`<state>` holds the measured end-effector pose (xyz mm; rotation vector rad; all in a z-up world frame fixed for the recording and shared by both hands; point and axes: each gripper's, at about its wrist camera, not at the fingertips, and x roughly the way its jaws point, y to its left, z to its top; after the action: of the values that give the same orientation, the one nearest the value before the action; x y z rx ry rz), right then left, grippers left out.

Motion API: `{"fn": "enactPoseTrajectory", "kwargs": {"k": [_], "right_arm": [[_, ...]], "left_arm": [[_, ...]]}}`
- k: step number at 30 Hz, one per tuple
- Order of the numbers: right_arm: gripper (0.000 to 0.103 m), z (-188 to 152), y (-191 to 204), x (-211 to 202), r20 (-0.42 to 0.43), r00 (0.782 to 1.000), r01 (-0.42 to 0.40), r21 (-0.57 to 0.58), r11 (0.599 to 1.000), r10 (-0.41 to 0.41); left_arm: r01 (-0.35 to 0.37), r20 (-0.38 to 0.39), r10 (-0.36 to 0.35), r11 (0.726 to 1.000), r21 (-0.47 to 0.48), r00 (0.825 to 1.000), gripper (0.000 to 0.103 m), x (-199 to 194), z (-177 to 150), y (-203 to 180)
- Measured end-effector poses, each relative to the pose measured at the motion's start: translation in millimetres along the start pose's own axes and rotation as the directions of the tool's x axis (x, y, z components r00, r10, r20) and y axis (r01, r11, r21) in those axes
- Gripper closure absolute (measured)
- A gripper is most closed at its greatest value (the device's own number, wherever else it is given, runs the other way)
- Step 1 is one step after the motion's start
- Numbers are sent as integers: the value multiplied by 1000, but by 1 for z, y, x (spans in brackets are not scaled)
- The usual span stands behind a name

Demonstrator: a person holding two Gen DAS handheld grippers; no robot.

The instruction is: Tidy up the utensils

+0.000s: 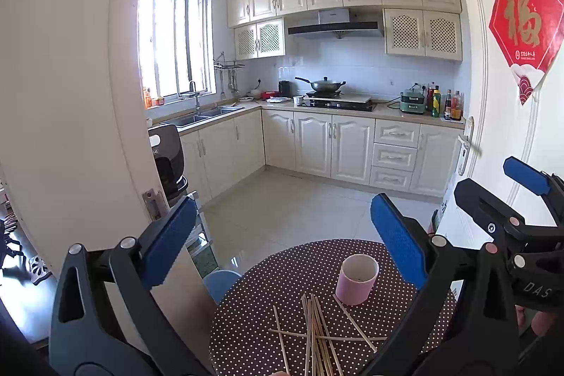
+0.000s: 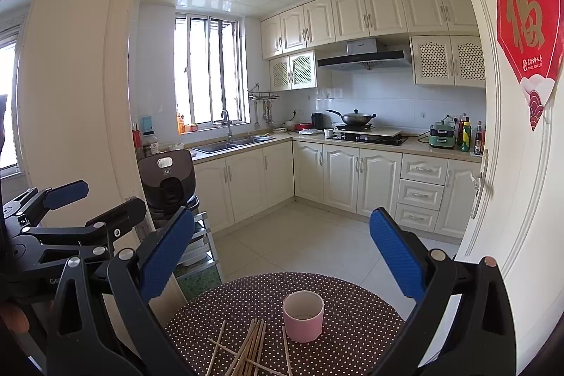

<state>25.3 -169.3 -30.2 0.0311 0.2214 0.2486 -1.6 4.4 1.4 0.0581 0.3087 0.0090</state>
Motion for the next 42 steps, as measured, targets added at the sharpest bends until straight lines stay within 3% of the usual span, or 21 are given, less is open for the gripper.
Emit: {"fn": "enactPoseTrajectory", "kwargs": {"k": [24,29,34,37,38,40,42], "right_arm": [[7,4,0,-6,-18,999,27,-8,1000,-27],[7,5,1,2,-80,996,27,-11,1000,-27],[7,-2,0,20,-182,983,6,-23,1000,-10],[7,-14,-4,41,-281,959,-14,10,1000,16],[7,-20,-7,52,-334,942,-23,26,999,30],[8,-29,-11,66,-397,916,-40,55,998,58],[14,-43,-15,83,-474,877,-53,74,996,82]], "left_arm": [[-4,-21,4,1000,0,1000,6,5,-5,-3],[3,-38,-3,1000,1,999,6,10,-10,-2],[37,-117,-35,999,17,993,6,26,-21,1],[65,-215,-61,998,13,975,6,49,-33,5],[68,-251,-65,998,3,966,6,56,-37,7],[93,-349,-105,994,-52,931,6,78,-50,16],[98,-447,-140,988,-115,883,6,99,-67,26]]}}
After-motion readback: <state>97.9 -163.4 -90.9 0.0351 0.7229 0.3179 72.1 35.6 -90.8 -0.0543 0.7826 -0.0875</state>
